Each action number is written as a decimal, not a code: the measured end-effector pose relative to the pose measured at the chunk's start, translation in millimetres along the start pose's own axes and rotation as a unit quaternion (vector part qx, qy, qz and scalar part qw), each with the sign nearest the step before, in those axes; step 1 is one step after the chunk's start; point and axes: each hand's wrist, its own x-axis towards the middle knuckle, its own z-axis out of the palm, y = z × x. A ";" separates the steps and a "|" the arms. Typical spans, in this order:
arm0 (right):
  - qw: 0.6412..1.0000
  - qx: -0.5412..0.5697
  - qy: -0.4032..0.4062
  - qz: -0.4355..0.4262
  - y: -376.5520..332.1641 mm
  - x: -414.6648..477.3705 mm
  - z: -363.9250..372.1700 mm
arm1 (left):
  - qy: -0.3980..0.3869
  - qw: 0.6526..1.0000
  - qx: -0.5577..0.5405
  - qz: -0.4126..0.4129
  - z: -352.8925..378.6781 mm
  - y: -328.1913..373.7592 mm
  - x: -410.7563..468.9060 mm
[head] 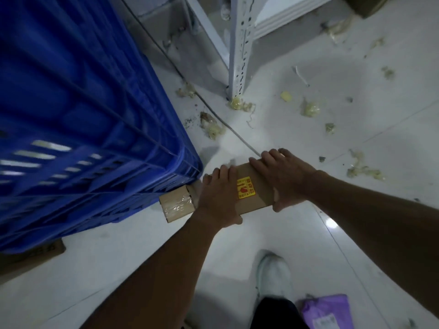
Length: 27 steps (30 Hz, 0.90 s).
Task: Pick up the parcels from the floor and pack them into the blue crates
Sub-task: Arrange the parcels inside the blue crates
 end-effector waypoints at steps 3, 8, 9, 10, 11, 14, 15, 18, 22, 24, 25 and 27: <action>1.000 0.005 -0.020 0.015 6.0 -47.0 -46.2 | 0.008 1.000 -0.008 0.007 -50.6 21.3 -31.1; 0.999 0.035 -0.021 0.033 11.3 -134.9 -128.4 | -0.004 1.000 -0.019 0.020 -142.6 56.3 -85.8; 0.998 0.043 -0.018 0.036 11.8 -151.4 -146.3 | -0.006 0.999 -0.033 0.021 -162.1 61.3 -97.2; 0.997 0.057 -0.016 0.040 12.2 -168.0 -165.3 | -0.008 0.998 -0.054 0.024 -181.9 65.2 -109.4; 0.996 0.077 -0.013 0.047 11.6 -184.3 -185.1 | -0.010 0.997 -0.070 0.028 -202.7 68.0 -121.9; 0.992 0.113 -0.005 0.056 6.6 -226.8 -244.3 | -0.017 0.997 -0.073 0.027 -266.8 69.9 -160.5; 0.992 0.115 0.002 0.059 4.3 -238.4 -264.7 | -0.017 0.997 -0.075 0.020 -288.5 69.7 -172.9; 0.993 0.095 0.028 0.063 -4.0 -268.9 -325.3 | -0.005 0.998 -0.069 0.006 -348.2 68.4 -209.6; 0.994 0.074 0.060 0.052 -18.4 -293.3 -395.2 | 0.043 0.997 -0.049 -0.030 -413.6 62.5 -260.2; 0.994 0.067 0.078 0.032 -27.8 -299.7 -429.2 | 0.073 0.995 -0.042 -0.052 -439.2 55.9 -288.2; 0.994 0.057 0.087 0.019 -33.9 -303.1 -446.2 | 0.084 0.993 -0.043 -0.063 -449.7 51.5 -302.9; 0.994 0.039 0.100 -0.005 -51.5 -309.3 -478.1 | 0.098 0.990 -0.053 -0.084 -467.4 40.4 -334.1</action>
